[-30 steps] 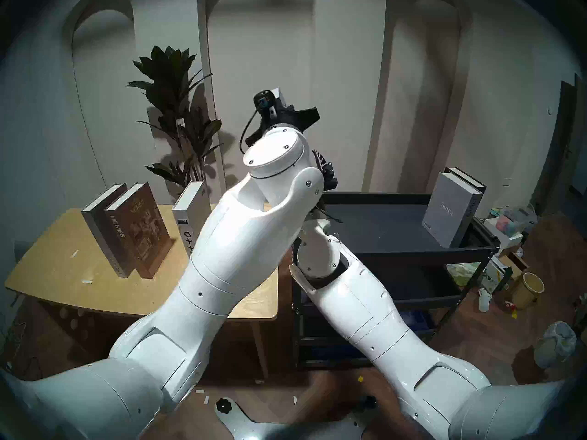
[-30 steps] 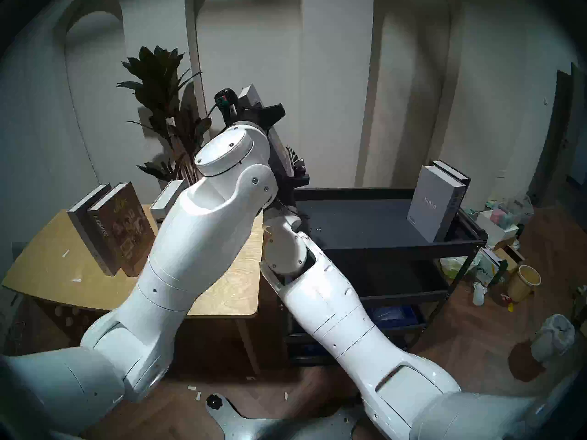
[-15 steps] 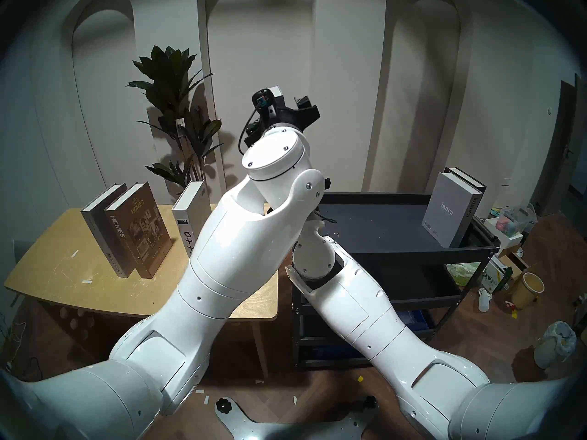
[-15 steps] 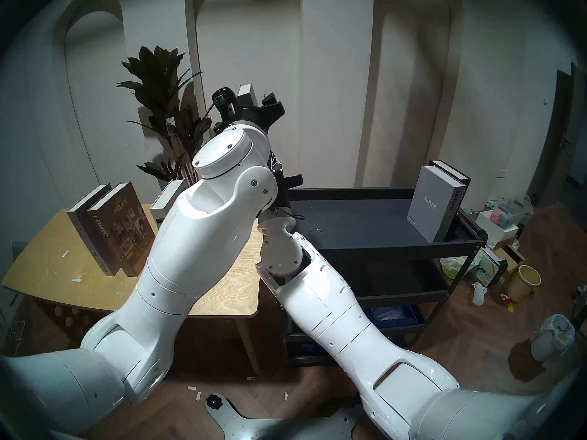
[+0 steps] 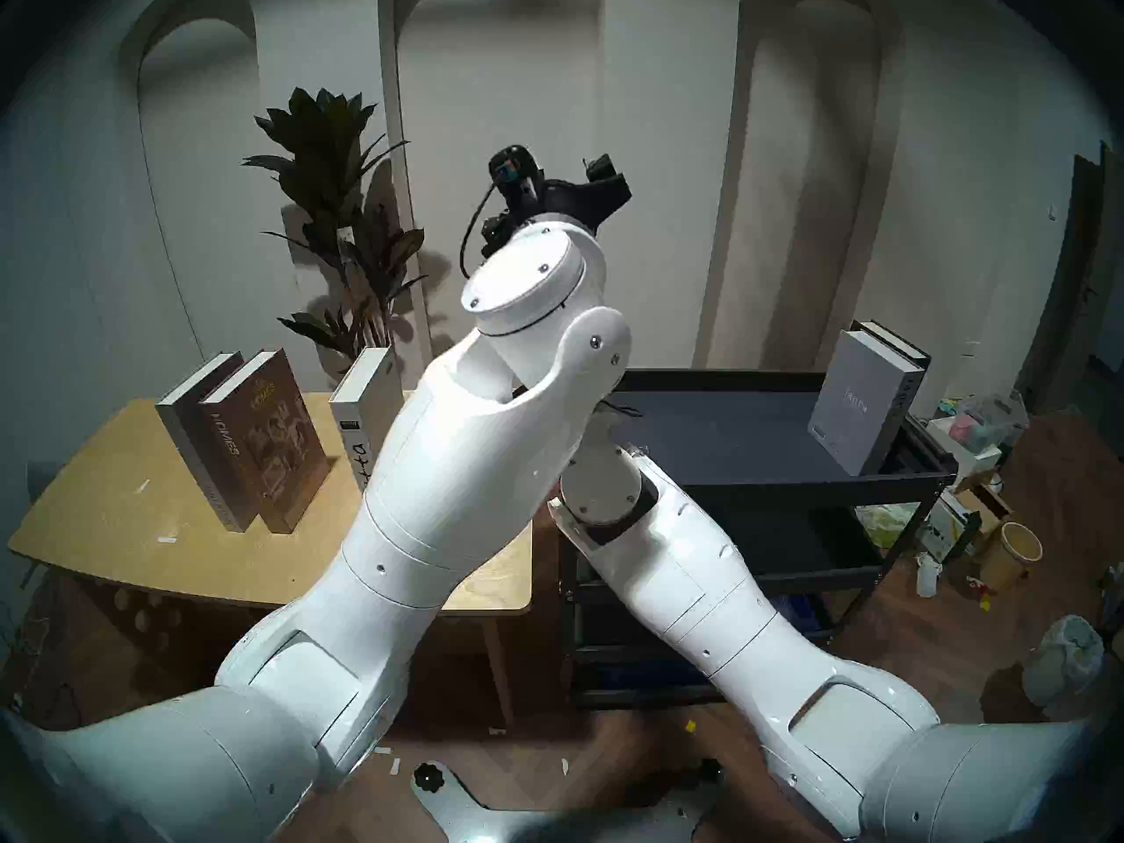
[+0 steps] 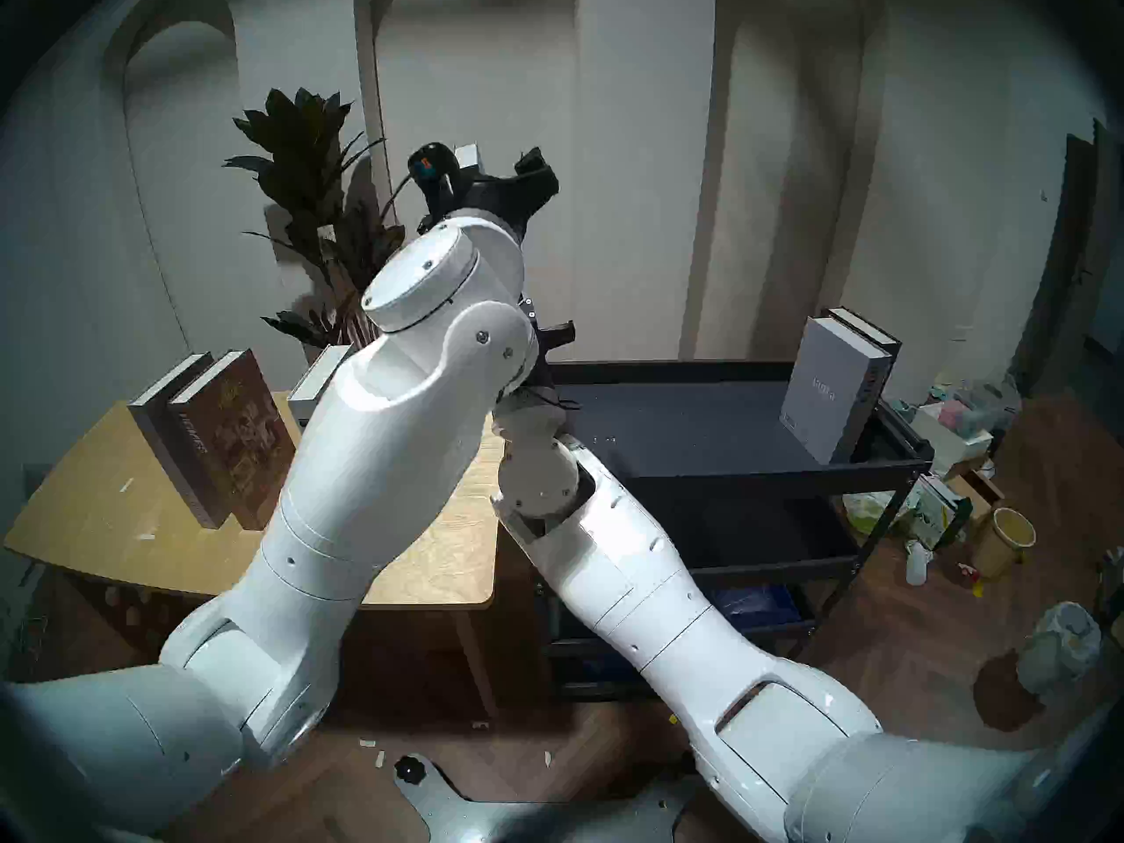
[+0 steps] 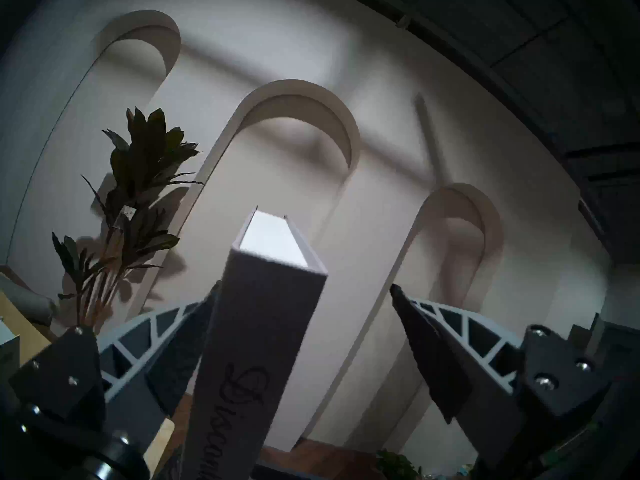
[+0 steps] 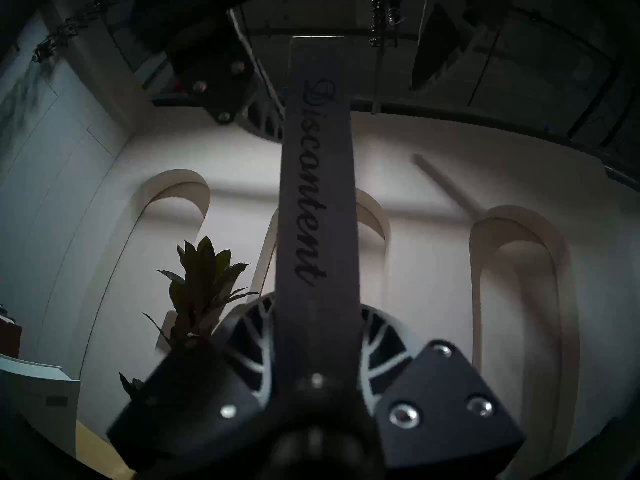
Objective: Move the books from the display table onto the shelf, standing them upright with spines facing out and tallest at one end
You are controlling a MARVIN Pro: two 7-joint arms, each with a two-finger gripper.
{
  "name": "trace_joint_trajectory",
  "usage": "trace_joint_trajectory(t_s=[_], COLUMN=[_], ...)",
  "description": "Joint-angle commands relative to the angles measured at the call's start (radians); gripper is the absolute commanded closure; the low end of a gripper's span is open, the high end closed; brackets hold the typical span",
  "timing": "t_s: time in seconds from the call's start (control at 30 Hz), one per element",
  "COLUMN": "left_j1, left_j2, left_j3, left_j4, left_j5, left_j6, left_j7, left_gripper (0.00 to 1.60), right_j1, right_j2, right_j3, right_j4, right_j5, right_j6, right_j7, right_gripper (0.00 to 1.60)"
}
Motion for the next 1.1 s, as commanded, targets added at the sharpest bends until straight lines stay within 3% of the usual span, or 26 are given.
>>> trace_joint_trajectory(t_s=[0.0, 0.27, 0.5, 0.77, 1.07], left_j1=[-0.107, -0.177, -0.230, -0.208, -0.150], left_j2=[-0.036, -0.014, 0.041, 0.138, 0.259], left_j3=[-0.032, -0.095, -0.191, -0.316, -0.446], left_j4=[-0.094, -0.220, -0.325, -0.458, -0.490], left_j5=[-0.006, -0.045, -0.064, -0.119, -0.152], left_j6=[0.004, 0.015, 0.026, 0.077, 0.160], left_j7=[-0.031, -0.082, -0.150, -0.249, -0.359], left_gripper=[0.00, 0.00, 0.00, 0.00, 0.00], right_j1=[0.014, 0.026, 0.045, 0.044, 0.031], right_j2=[0.018, 0.053, 0.089, 0.141, 0.222], right_j3=[0.012, 0.045, 0.089, 0.162, 0.262], right_j4=[0.032, 0.119, 0.157, 0.141, 0.108], right_j5=[-0.005, -0.001, 0.011, 0.087, 0.206], right_j6=[-0.010, -0.029, -0.042, -0.058, -0.053], right_j7=[0.004, 0.013, 0.025, 0.072, 0.144], right_gripper=[1.60, 1.60, 1.60, 1.60, 1.60])
